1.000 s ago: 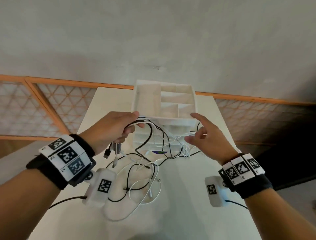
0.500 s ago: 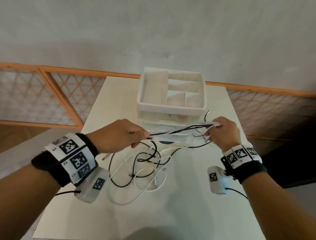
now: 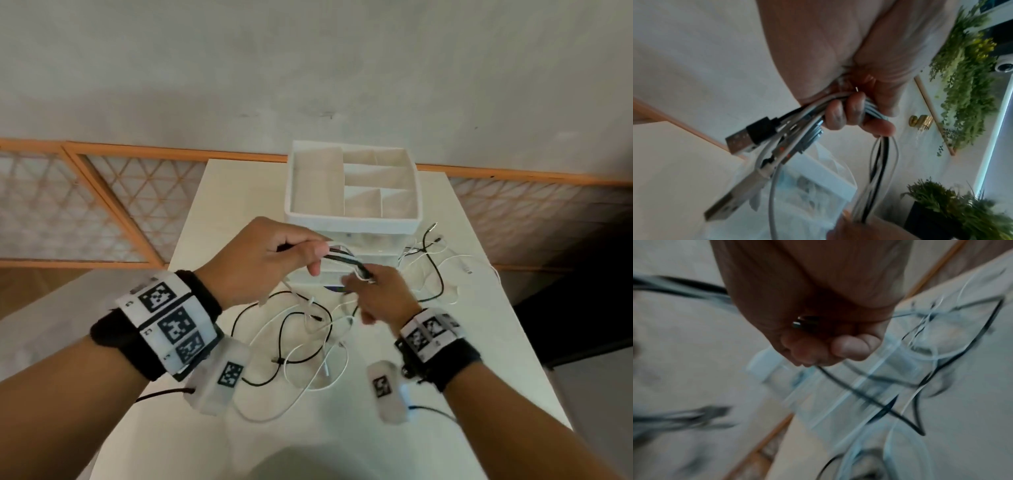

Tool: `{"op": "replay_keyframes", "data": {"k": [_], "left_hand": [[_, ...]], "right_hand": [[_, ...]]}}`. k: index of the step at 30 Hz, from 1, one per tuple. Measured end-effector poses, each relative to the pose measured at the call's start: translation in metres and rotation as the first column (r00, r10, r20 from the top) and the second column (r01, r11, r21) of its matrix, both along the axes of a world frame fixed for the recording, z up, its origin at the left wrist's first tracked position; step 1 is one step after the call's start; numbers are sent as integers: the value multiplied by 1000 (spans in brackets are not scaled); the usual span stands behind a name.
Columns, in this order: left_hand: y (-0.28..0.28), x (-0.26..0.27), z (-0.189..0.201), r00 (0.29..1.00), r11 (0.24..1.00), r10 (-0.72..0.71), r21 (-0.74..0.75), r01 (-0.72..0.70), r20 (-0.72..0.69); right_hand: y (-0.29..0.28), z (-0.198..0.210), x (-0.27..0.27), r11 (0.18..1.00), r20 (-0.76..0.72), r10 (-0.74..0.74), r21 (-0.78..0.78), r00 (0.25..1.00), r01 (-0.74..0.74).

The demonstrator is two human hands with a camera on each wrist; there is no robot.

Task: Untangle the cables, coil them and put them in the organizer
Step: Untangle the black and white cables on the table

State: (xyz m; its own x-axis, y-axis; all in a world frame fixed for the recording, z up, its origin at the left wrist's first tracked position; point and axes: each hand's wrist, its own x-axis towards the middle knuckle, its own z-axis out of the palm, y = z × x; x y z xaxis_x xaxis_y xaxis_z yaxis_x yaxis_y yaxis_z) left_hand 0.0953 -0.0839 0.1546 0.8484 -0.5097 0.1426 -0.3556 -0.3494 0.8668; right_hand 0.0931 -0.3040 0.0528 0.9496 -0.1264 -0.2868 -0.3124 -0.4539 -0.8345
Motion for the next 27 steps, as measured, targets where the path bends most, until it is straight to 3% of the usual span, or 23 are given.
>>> {"op": "replay_keyframes", "data": {"k": [3, 6, 9, 12, 13, 17, 19, 21, 23, 27], "left_hand": [[26, 10, 4, 999, 995, 6, 97, 0, -53], [41, 21, -19, 992, 884, -1, 464, 58, -123], [42, 25, -61, 975, 727, 4, 671, 149, -222], [38, 23, -90, 965, 692, 107, 715, 102, -241], [39, 24, -94, 965, 699, 155, 714, 44, -211], [40, 28, -89, 937, 786, 309, 599, -157, -160], [37, 30, -80, 918, 832, 342, 518, -196, -202], [31, 31, -72, 902, 882, 336, 427, -200, -271], [27, 32, -64, 885, 919, 328, 327, -219, -329], [17, 35, -50, 811, 950, 310, 135, -281, -496]], "right_hand": [[-49, 7, 15, 957, 75, -162, -232, 984, 175], [-69, 9, 19, 926, 226, -259, -219, 939, 308], [-59, -19, 13, 908, 203, -163, -352, 965, 227], [-38, -50, -8, 938, -28, 1, -347, 1000, -11], [-31, -54, -15, 943, -46, 30, -330, 998, -43], [-16, -70, -36, 934, 122, 150, -342, 981, -100], [-11, -77, -41, 839, -44, 298, -464, 953, -284], [-7, -77, -38, 768, -179, 336, -516, 925, -379], [-5, -61, -26, 817, -112, 340, -457, 934, -353], [-1, 30, -1, 959, 224, 241, -207, 944, -195]]}}
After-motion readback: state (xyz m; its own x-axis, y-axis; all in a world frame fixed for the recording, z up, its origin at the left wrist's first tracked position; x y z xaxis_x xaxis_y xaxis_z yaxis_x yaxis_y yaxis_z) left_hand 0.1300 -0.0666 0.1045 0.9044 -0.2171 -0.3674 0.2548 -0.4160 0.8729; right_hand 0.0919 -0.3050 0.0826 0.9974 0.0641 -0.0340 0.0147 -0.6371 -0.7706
